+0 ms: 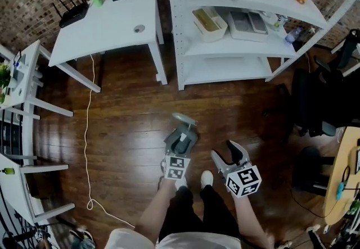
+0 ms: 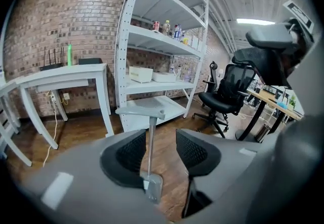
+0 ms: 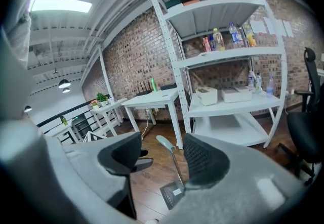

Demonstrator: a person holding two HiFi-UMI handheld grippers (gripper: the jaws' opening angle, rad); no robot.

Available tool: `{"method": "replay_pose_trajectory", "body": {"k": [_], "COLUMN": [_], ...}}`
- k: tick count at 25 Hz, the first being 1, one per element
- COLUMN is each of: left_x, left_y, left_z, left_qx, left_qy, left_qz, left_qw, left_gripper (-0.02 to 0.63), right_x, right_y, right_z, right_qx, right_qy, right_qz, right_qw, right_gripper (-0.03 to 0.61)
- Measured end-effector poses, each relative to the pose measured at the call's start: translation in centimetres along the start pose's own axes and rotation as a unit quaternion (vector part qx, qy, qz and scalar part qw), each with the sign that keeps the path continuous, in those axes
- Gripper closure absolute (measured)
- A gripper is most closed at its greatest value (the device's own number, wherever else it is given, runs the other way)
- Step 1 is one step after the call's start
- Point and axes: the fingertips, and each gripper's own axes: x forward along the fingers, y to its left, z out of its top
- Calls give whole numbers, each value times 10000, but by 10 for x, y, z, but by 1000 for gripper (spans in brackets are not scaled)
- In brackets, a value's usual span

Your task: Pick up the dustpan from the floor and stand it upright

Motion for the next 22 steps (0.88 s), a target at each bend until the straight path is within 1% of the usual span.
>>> {"method": "replay_pose_trajectory", "body": {"k": [2, 4, 7, 9, 12, 13, 15, 16, 17, 18, 19, 22], "left_x": [-30, -71, -138, -181, -239, -254, -278, -285, -292, -298, -305, -329], "left_y": [-3, -13, -36, -55, -91, -106, -140, -157, -173, -185, -195, -208], "left_z": [30, 60, 103, 130, 167, 178, 197, 205, 213, 219, 223, 237], "left_qx": [-78, -154, -47, 98, 160, 104, -151, -281, -328, -262, -96, 576], "left_qy": [-185, -478, -1053, -1456, -2046, -2241, -2596, -2727, -2811, -2852, -2867, -2920], "left_qz": [112, 251, 564, 819, 1266, 1405, 1529, 1497, 1446, 1423, 1459, 1700], "left_qw": [9997, 9984, 9928, 9859, 9705, 9643, 9534, 9499, 9482, 9475, 9468, 9394], "left_gripper": [413, 413, 405, 393, 368, 356, 334, 320, 310, 305, 304, 296], "right_x": [-12, -30, -64, -90, -138, -155, -190, -205, -219, -231, -242, -267], "right_y": [11, 31, 59, 67, 65, 59, 45, 39, 37, 37, 39, 48], "right_z": [21, 26, 33, 49, 81, 91, 107, 115, 124, 132, 139, 155], "right_qx": [-8, -56, -410, -804, -1323, -1376, -1268, -1237, -1277, -1369, -1483, -1769], "right_qy": [-154, -169, -329, -652, -1168, -1299, -1500, -1592, -1688, -1788, -1880, -2093], "right_qz": [75, 225, 500, 536, 455, 425, 383, 372, 368, 367, 363, 234], "right_qw": [9999, 9996, 9974, 9932, 9833, 9810, 9798, 9788, 9766, 9736, 9702, 9614], "right_gripper": [325, 325, 325, 324, 303, 290, 227, 204, 193, 185, 180, 179]}}
